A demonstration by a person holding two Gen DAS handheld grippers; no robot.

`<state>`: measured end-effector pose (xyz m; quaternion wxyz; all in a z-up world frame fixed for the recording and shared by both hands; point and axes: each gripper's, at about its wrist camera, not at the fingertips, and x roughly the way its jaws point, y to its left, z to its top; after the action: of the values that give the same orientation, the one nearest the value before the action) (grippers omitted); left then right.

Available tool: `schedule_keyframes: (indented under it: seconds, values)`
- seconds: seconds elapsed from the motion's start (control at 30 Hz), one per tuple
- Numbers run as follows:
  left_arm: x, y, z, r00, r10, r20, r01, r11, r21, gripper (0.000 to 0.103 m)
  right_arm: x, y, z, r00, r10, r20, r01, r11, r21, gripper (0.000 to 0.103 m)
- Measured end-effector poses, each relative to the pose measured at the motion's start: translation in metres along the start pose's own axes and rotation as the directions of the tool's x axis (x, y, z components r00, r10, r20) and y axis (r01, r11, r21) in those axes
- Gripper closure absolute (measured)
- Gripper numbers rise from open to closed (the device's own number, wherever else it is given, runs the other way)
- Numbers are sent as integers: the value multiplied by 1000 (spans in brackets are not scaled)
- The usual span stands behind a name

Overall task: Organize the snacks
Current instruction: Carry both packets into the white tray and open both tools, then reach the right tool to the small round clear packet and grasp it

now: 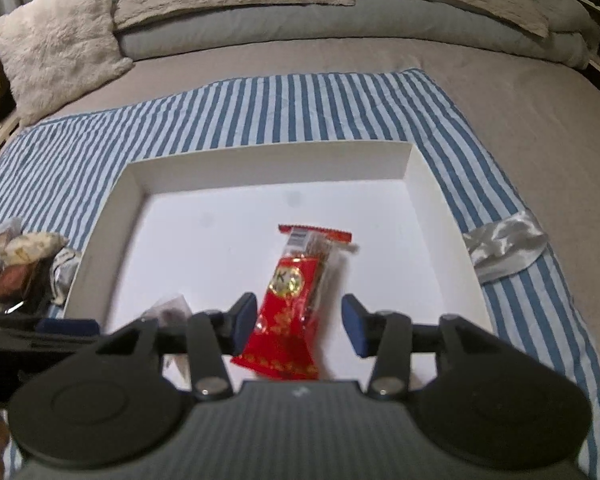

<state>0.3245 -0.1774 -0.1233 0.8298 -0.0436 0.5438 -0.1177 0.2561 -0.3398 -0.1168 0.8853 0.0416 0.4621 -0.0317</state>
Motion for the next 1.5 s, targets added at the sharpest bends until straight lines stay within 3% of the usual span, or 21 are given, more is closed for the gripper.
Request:
schedule_keyframes:
  seconds: [0.43,1.0,1.5]
  values:
    - [-30,6,-16,999,33,20,-33,999,37,21,-28,0,-13,1000,-4,11,4,1000,-21,39]
    - [-68,17,-36,992,70,103,-79,993,86,0,-70,-3,-32,997,-16,76,21,998,-65,0]
    - [-110,52,-46,975,110,195,-121,991,48,0,-90,4,-40,994,4,108,1,999,-45,0]
